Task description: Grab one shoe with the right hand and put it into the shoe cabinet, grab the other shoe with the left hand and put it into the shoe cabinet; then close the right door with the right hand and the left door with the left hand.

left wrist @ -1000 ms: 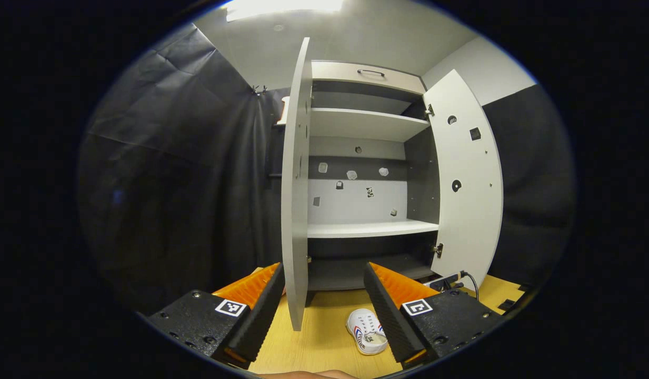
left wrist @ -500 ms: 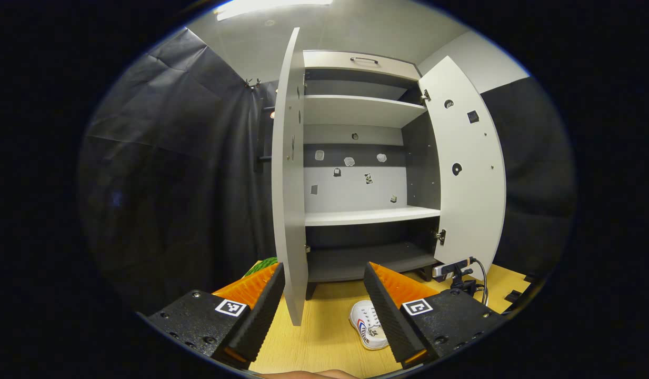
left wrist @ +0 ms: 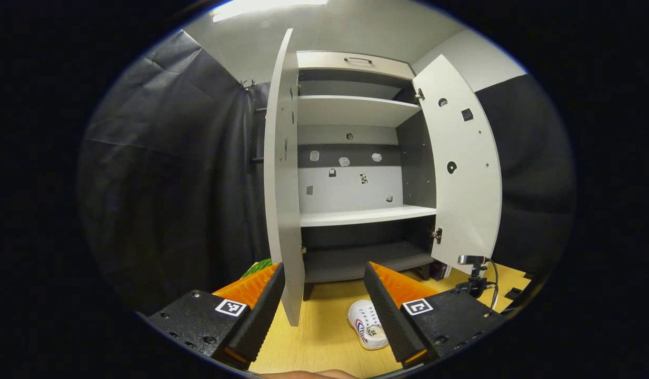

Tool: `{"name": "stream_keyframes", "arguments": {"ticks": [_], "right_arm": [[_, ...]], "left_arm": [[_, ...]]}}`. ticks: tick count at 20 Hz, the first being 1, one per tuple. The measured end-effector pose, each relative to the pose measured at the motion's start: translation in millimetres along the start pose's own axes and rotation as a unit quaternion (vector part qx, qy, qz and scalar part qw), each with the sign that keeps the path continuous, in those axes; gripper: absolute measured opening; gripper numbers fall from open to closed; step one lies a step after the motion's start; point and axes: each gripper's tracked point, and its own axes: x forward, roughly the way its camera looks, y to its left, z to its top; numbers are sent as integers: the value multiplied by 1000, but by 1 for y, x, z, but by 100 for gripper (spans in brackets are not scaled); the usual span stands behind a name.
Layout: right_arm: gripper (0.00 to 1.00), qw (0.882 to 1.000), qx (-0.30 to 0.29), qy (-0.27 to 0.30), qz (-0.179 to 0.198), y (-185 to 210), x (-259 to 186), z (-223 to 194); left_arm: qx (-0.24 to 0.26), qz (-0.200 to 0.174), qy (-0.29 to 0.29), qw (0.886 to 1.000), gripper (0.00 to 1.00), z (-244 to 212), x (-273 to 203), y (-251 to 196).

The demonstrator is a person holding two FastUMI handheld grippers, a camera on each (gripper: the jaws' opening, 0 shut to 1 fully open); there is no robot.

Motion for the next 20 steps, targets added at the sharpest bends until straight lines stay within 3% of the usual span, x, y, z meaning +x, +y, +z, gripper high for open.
{"name": "stream_keyframes", "arguments": {"ticks": [3, 7, 10, 20], "right_arm": [[1, 1000, 14, -9, 26, 8, -21, 19], [5, 998, -15, -47, 39, 19, -58, 64], [1, 994, -38, -88, 58, 40, -94, 113], [1, 963, -143, -222, 59, 103, -194, 308]], "left_arm": [[1, -6, 2, 1000, 92, -5, 1, -3], [-9, -7, 8, 1000, 93, -11, 5, -2], [-10, -16, 11, 1000, 93, -13, 12, -8], [-3, -36, -44, 998, 93, 47, 62, -39]]}}
